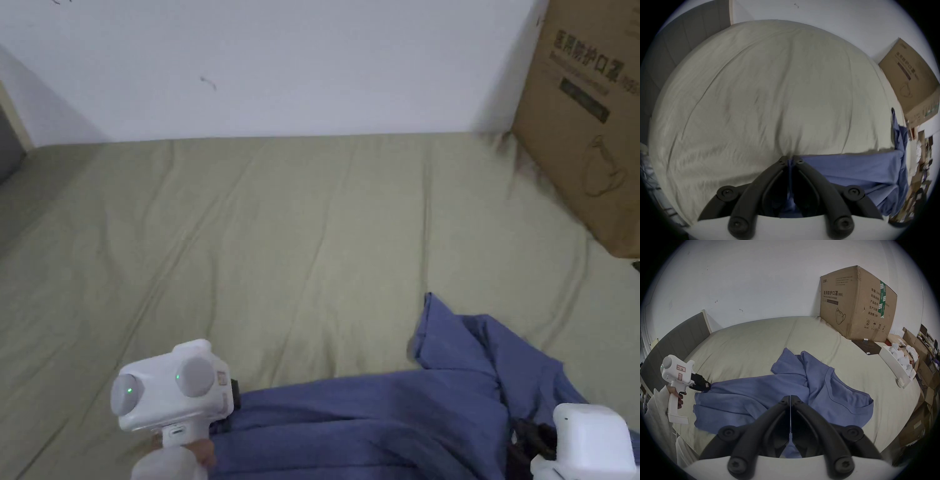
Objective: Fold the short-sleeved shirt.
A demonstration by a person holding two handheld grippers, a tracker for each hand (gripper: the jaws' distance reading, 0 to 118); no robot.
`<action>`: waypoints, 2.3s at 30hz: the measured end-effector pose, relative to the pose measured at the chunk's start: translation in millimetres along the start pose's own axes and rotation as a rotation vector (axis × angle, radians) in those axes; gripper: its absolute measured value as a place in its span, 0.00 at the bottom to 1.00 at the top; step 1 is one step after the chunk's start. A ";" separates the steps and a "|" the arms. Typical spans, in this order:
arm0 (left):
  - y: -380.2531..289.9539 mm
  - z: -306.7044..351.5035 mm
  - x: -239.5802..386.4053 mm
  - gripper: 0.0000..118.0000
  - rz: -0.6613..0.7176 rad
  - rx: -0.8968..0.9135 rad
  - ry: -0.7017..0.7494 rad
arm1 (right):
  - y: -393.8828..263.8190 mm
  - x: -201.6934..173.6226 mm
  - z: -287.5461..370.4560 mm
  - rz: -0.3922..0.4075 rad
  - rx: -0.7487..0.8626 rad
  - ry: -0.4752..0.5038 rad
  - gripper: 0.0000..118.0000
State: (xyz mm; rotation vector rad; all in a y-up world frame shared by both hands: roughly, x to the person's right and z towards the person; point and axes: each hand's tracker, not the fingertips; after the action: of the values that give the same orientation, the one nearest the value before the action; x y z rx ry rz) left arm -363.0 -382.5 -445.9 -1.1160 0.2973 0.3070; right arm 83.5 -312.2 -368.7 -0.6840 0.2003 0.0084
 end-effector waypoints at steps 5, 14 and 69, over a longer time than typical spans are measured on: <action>3.0 32.3 -3.0 0.03 0.028 0.042 -0.055 | 20.7 27.5 -13.2 -0.055 -0.005 0.058 0.01; 0.4 99.0 -4.1 0.03 -0.016 0.202 -0.110 | 141.7 79.6 -141.7 0.168 -0.142 0.028 0.89; 274.7 405.2 -11.3 0.03 -0.106 0.787 0.158 | 490.4 85.2 22.6 -0.101 0.215 0.027 0.01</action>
State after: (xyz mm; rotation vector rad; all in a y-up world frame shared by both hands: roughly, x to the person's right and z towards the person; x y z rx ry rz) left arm -447.1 96.4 -503.5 -0.3744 0.4472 -0.0079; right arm 135.2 77.5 -674.9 -0.4794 0.1889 -0.1178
